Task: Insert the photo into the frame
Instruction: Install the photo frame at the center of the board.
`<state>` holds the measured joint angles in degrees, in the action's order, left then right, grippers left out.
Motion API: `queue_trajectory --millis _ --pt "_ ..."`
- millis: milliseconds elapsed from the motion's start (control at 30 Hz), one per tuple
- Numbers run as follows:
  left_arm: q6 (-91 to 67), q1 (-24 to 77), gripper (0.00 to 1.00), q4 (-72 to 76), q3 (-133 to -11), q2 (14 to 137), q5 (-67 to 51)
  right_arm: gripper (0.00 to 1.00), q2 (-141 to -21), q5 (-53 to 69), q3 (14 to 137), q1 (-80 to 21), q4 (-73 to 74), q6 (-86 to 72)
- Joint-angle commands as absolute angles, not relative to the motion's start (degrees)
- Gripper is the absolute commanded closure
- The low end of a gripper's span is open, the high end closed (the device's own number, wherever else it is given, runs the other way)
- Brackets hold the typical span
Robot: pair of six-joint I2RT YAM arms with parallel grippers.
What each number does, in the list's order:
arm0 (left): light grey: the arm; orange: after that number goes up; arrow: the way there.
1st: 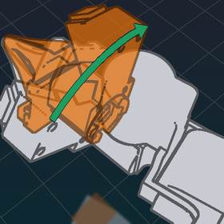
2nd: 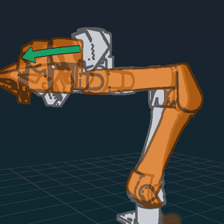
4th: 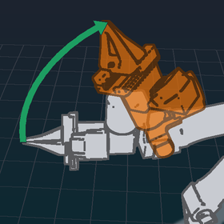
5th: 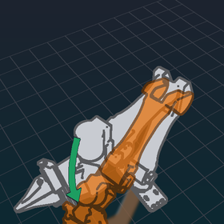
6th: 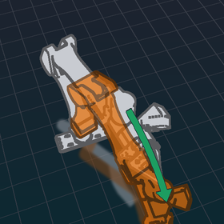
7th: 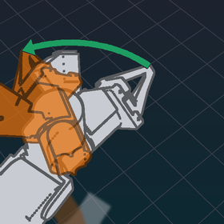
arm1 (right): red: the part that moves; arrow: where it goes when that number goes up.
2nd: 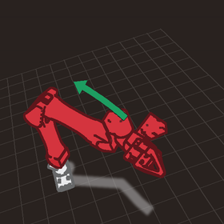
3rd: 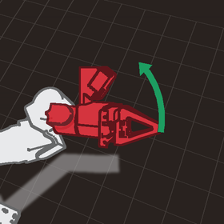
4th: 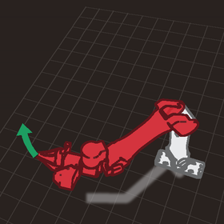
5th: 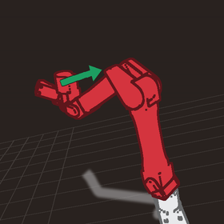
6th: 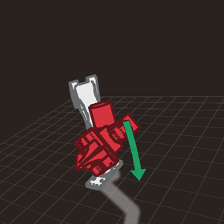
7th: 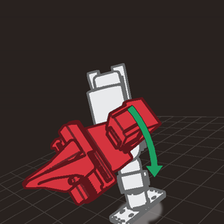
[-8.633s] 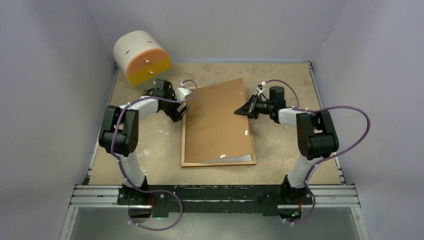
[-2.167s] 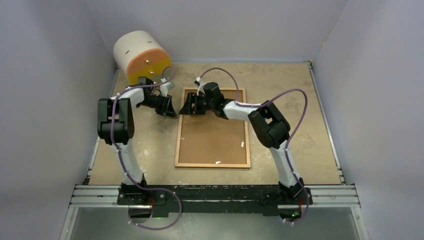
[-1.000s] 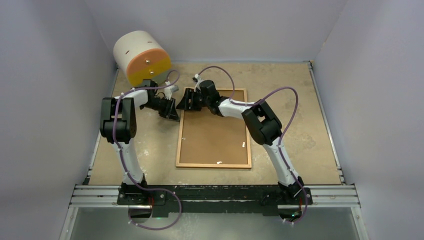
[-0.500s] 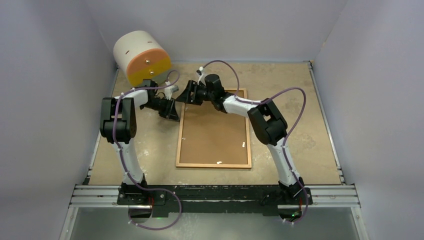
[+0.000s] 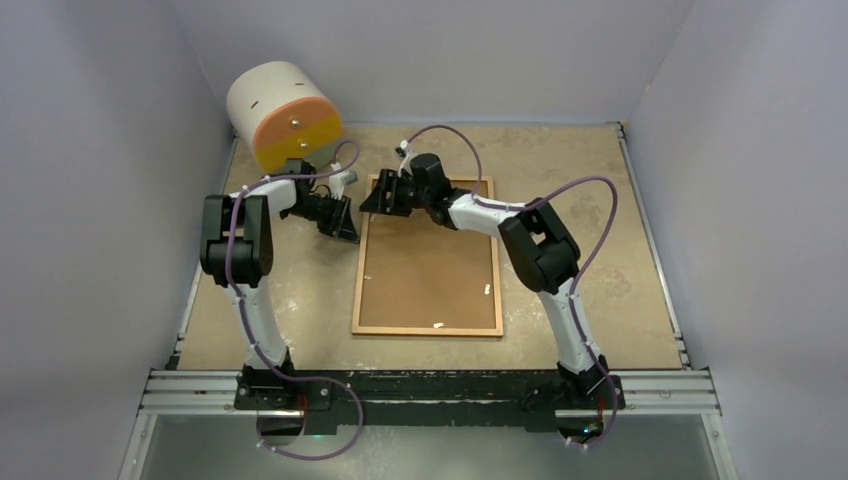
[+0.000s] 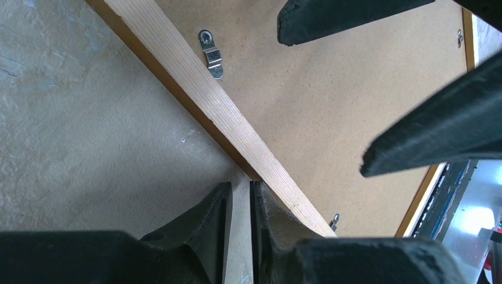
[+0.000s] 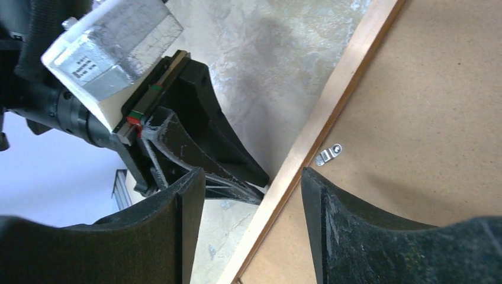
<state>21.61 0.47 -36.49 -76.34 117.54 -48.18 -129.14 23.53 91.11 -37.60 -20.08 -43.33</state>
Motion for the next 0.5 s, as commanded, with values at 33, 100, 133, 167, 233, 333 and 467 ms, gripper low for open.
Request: queue_trajectory --millis 33,100,133,167,233,333,467 --pt "22.7 0.8 0.79 -36.3 -75.6 116.9 -47.6 0.38 -131.2 20.7 93.8 -38.5 -17.4 -40.5" --pt "22.7 0.8 0.79 -36.3 -75.4 116.9 -47.5 0.39 -131.7 19.8 94.4 -38.9 -17.1 -40.5" --pt "22.6 0.9 0.79 -36.3 -75.3 117.0 -47.5 0.4 -131.9 19.3 94.6 -39.1 -16.8 -40.5" --pt "22.7 0.9 0.79 -36.2 -75.3 117.0 -47.5 0.4 -132.2 19.0 95.1 -39.2 -16.5 -40.5" --pt "22.8 0.8 0.8 -36.1 -75.1 116.9 -47.2 0.41 -133.0 18.4 96.1 -39.6 -15.4 -40.5" --pt "22.7 0.8 0.8 -36.1 -75.2 116.8 -47.3 0.42 -133.8 17.3 97.3 -39.7 -14.2 -40.2" --pt "22.9 0.8 0.8 -36.1 -75.2 116.6 -47.2 0.44 -133.9 16.2 97.4 -39.8 -14.0 -40.3"
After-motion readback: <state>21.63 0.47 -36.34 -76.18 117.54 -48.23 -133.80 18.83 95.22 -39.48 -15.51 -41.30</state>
